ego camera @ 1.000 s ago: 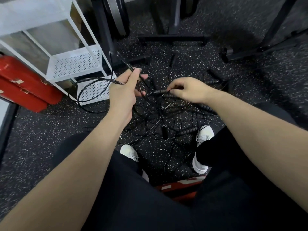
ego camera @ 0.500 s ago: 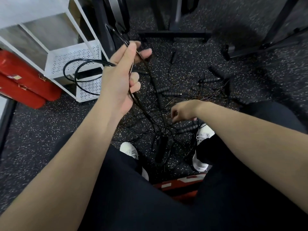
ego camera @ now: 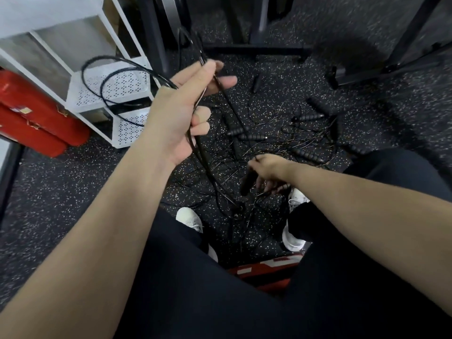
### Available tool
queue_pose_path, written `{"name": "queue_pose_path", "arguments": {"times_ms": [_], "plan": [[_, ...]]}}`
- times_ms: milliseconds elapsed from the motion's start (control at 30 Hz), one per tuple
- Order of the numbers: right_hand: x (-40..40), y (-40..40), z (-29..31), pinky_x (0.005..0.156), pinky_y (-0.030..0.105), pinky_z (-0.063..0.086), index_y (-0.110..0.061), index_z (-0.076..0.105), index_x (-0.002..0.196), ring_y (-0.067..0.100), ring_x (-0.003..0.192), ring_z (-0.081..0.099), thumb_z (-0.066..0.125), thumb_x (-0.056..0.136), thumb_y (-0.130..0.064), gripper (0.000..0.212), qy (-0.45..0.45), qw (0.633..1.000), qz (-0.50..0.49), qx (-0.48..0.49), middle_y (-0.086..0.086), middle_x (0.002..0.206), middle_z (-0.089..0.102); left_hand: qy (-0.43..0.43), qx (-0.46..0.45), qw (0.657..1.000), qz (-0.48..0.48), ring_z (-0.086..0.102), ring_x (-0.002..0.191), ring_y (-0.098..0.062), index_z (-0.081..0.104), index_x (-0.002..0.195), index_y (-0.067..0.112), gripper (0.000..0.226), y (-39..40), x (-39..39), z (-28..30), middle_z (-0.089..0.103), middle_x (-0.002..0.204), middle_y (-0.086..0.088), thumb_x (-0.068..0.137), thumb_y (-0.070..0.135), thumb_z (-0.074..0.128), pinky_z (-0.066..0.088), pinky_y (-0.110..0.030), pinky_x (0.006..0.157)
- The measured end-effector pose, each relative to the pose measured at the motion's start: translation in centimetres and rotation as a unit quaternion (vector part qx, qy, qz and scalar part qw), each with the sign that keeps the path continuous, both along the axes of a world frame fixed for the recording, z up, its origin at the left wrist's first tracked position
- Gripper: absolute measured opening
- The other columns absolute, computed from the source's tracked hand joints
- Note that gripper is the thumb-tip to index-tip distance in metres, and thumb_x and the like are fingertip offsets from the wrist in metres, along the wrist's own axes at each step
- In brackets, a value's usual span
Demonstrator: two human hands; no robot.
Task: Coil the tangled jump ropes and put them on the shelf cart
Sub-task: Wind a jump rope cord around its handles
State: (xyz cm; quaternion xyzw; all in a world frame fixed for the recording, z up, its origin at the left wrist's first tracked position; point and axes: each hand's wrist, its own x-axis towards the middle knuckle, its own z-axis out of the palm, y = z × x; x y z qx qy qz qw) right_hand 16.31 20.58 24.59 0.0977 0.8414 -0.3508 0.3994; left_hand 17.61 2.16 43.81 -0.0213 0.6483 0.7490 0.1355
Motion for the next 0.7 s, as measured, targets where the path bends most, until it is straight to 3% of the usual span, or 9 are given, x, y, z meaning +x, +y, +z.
{"name": "queue_pose_path", "arguments": {"times_ms": [67,100,167,233,300,433,500,600,700], "plan": [[-0.5,0.7,-0.3,0.057,0.032,0.057,-0.027,0.039,0.148,0.019,0.050,0.066,0.030,0.109,-0.047,0.045,0.038,0.999,-0.005,0.023,0.006,0.091,0.073,-0.024,-0.011,1.000,-0.012,0.026,0.043,0.000,0.068,0.100,0.024,0.014,-0.4,-0.1,0.3,0.078,0.113,-0.002,0.105,0.032,0.057,0.021,-0.013,0.036],[-0.6,0.9,0.0,0.055,0.029,0.057,-0.029,0.034,0.154,0.018,0.054,0.068,0.030,0.109,-0.046,0.048,0.059,0.998,-0.021,0.014,0.005,0.095,0.072,-0.033,-0.009,0.999,-0.017,0.027,0.042,0.000,0.067,0.100,0.024,0.014,-0.6,-0.2,0.5,0.078,0.112,-0.001,0.104,0.032,0.057,0.022,-0.013,0.035],[-0.7,1.1,0.9,0.052,0.032,0.059,-0.027,0.029,0.157,0.020,0.072,0.072,0.032,0.111,-0.038,0.047,0.082,0.991,-0.087,-0.058,0.006,0.106,0.069,-0.037,0.001,0.999,-0.025,0.028,0.041,0.000,0.067,0.100,0.024,0.014,-0.8,-0.5,1.1,0.078,0.112,0.001,0.104,0.033,0.057,0.022,-0.012,0.035],[-0.8,1.0,1.7,0.066,0.040,0.063,-0.026,0.036,0.153,0.024,0.094,0.070,0.035,0.111,-0.033,0.042,0.090,0.988,-0.092,-0.090,0.004,0.113,0.068,-0.024,-0.004,0.999,-0.035,0.028,0.042,0.000,0.067,0.102,0.024,0.013,-0.6,-0.8,1.6,0.077,0.114,0.001,0.104,0.033,0.057,0.022,-0.012,0.036],[-0.6,0.7,1.9,0.082,0.046,0.062,-0.026,0.041,0.148,0.020,0.102,0.068,0.038,0.110,-0.031,0.038,0.089,0.992,-0.047,-0.076,0.001,0.122,0.069,-0.013,-0.013,0.999,-0.042,0.029,0.043,0.000,0.067,0.104,0.024,0.013,-0.1,-1.0,2.0,0.077,0.114,0.002,0.104,0.032,0.058,0.022,-0.013,0.036],[0.6,-0.7,1.5,0.088,0.040,0.061,-0.047,-0.007,0.157,0.015,0.104,0.072,0.051,0.103,-0.021,0.083,0.057,0.976,0.030,-0.208,-0.006,0.134,0.063,-0.010,-0.004,0.999,-0.047,0.029,0.044,0.000,0.068,0.103,0.025,0.013,0.8,-1.3,2.5,0.077,0.107,0.004,0.104,0.033,0.058,0.022,-0.013,0.036],[1.3,-1.3,1.5,0.084,0.035,0.059,-0.045,-0.016,0.155,0.016,0.101,0.074,0.054,0.101,-0.012,0.095,0.070,0.964,0.011,-0.255,-0.005,0.128,0.064,-0.013,-0.001,0.999,-0.041,0.029,0.044,0.000,0.068,0.103,0.025,0.013,1.0,-1.4,2.5,0.077,0.105,0.004,0.104,0.033,0.058,0.022,-0.012,0.036],[2.1,-2.0,1.6,0.078,0.039,0.057,-0.036,0.012,0.151,0.020,0.087,0.072,0.063,0.092,-0.005,0.084,0.156,0.955,-0.035,-0.251,0.008,0.116,0.065,-0.018,0.010,0.999,-0.031,0.029,0.044,0.000,0.068,0.103,0.025,0.013,0.9,-1.6,2.3,0.075,0.102,0.004,0.104,0.033,0.058,0.021,-0.012,0.036],[2.9,-2.6,1.6,0.081,0.049,0.053,-0.035,0.032,0.123,0.022,0.089,0.059,0.067,0.084,-0.017,0.056,0.189,0.948,-0.002,-0.255,0.006,0.109,0.059,-0.030,0.021,0.999,-0.030,0.029,0.043,0.000,0.067,0.102,0.025,0.012,0.7,-1.7,1.9,0.075,0.100,0.005,0.104,0.033,0.058,0.021,-0.012,0.035]]}}
